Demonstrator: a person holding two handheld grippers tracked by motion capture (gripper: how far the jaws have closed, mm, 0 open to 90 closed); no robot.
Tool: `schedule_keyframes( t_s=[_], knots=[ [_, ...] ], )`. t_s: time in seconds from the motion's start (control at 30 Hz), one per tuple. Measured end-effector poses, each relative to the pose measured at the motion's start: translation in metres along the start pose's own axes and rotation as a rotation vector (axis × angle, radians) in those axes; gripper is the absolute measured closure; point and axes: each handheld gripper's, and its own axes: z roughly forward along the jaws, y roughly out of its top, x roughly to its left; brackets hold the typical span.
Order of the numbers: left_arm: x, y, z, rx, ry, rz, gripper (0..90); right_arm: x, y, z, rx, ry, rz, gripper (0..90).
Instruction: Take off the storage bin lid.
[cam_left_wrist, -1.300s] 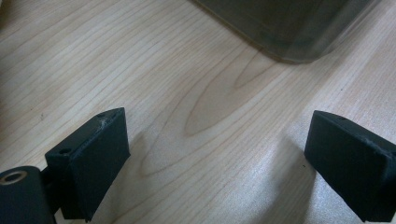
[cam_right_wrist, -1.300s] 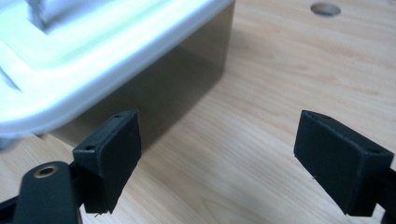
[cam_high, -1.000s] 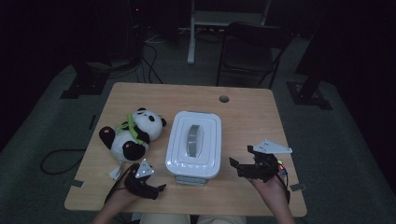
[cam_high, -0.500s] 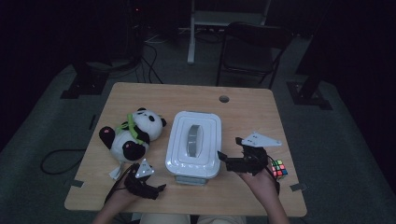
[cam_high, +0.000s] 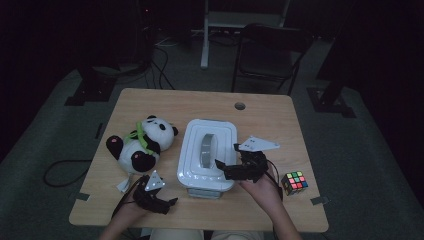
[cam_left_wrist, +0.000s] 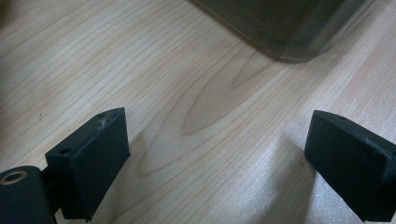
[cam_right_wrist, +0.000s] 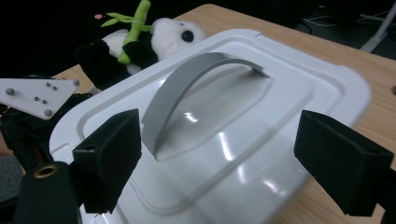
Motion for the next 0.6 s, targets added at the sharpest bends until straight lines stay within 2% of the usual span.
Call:
schedule_keyframes(
  t_s=[0.1, 0.37, 0.47, 0.53, 0.6],
  knots=[
    [0.000, 0.000, 0.000, 0.000, 0.000, -0.001, 7.2, 0.004, 0.001, 0.010, 0.013, 0.017, -0.003, 14.7],
    [0.000, 0.000, 0.000, 0.000, 0.000, -0.002, 7.2, 0.016, 0.007, 0.031, 0.034, 0.027, -0.033, 14.7],
    [0.000, 0.000, 0.000, -0.001, 0.000, -0.002, 7.2, 0.020, 0.007, 0.039, 0.070, 0.017, -0.065, 17.8],
    [0.000, 0.000, 0.000, -0.002, -0.001, -0.001, 7.2, 0.022, 0.007, 0.043, 0.088, 0.037, -0.065, 18.4],
    [-0.001, 0.000, 0.000, -0.002, -0.002, 0.000, 7.2, 0.024, 0.006, 0.048, 0.111, 0.046, -0.086, 22.3]
  ],
)
